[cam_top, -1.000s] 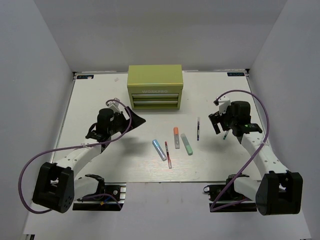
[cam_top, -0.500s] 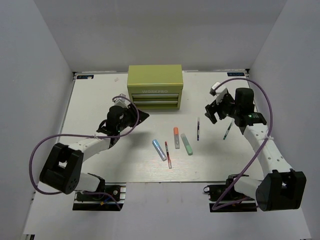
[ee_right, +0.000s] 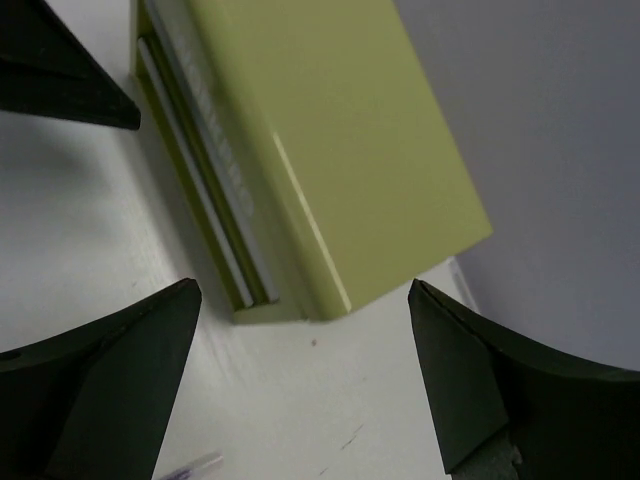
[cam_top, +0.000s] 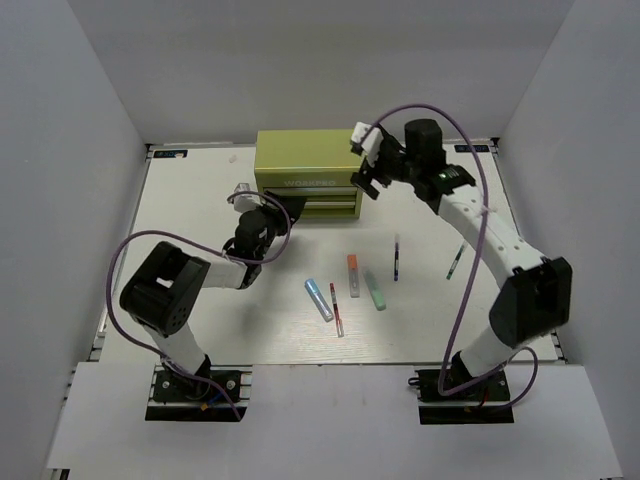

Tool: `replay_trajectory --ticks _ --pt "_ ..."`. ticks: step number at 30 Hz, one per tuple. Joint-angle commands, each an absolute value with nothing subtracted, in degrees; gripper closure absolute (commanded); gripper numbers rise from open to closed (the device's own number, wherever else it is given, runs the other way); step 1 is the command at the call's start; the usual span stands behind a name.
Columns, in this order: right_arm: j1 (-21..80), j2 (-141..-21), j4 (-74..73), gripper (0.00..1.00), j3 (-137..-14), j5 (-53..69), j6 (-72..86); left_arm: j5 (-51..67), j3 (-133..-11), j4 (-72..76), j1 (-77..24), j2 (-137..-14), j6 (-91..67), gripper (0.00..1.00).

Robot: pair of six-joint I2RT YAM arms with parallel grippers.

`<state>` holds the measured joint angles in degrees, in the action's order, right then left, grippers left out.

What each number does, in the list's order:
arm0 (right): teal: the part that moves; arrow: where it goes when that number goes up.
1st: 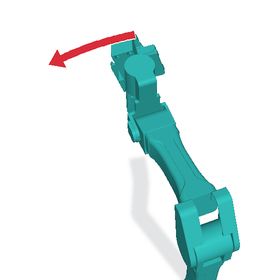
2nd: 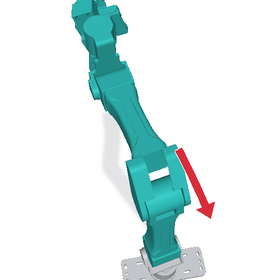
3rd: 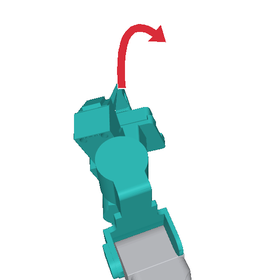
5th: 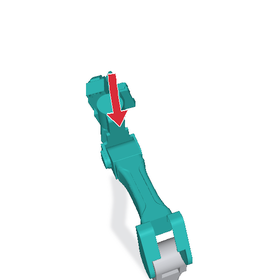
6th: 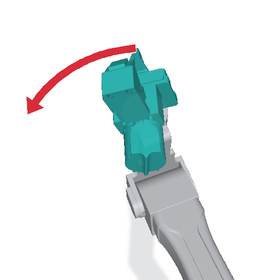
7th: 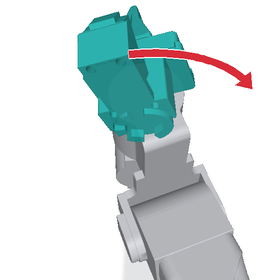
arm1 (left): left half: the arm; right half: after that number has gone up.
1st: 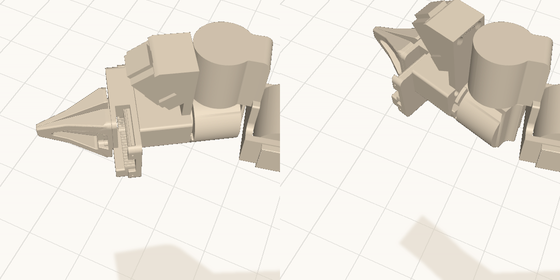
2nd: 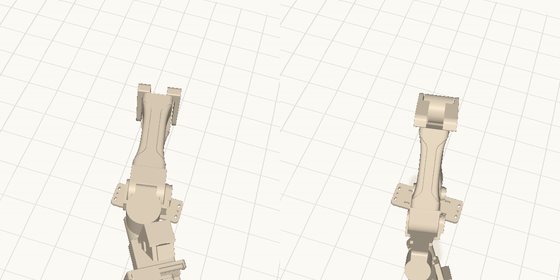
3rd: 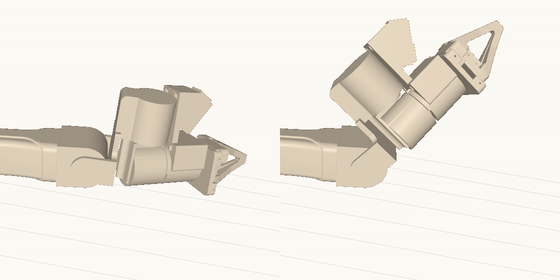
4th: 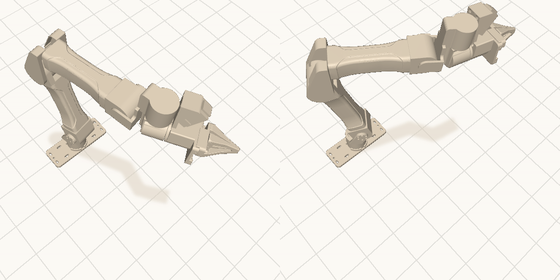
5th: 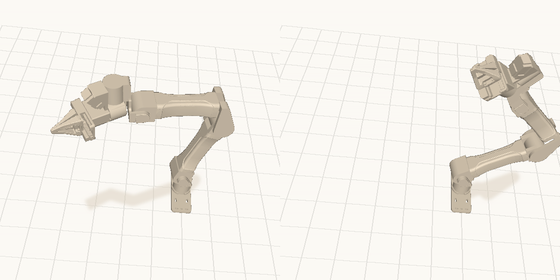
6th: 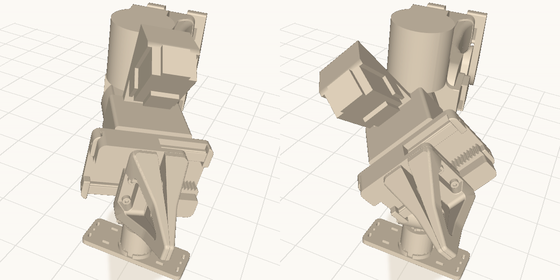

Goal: Sort the stationery into containers
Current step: Open the drawer

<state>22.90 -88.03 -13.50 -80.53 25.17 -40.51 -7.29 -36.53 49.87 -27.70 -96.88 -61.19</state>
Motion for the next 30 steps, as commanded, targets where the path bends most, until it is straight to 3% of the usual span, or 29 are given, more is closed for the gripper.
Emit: replay_trajectory --ticks 1,9,15,30 --pt "26.1 -93.4 -13.6 0.10 -90.1 18.6 -43.6 -15.4 -39.7 56.8 -28.0 -99.4 -64.7 0.28" --pt "28.7 -104.5 -14.2 0.10 -98.2 12.9 -43.7 -17.9 -45.5 57.3 -28.0 -107.2 -69.5 0.28" --pt "28.9 -105.0 -12.9 0.12 -97.2 13.0 -43.4 -20.2 -48.0 57.3 -28.0 -110.6 -72.5 0.32" --pt "28.7 -106.2 -19.9 0.28 -97.1 15.3 -46.8 -26.5 -50.1 63.4 -28.0 -117.4 -84.9 0.62"
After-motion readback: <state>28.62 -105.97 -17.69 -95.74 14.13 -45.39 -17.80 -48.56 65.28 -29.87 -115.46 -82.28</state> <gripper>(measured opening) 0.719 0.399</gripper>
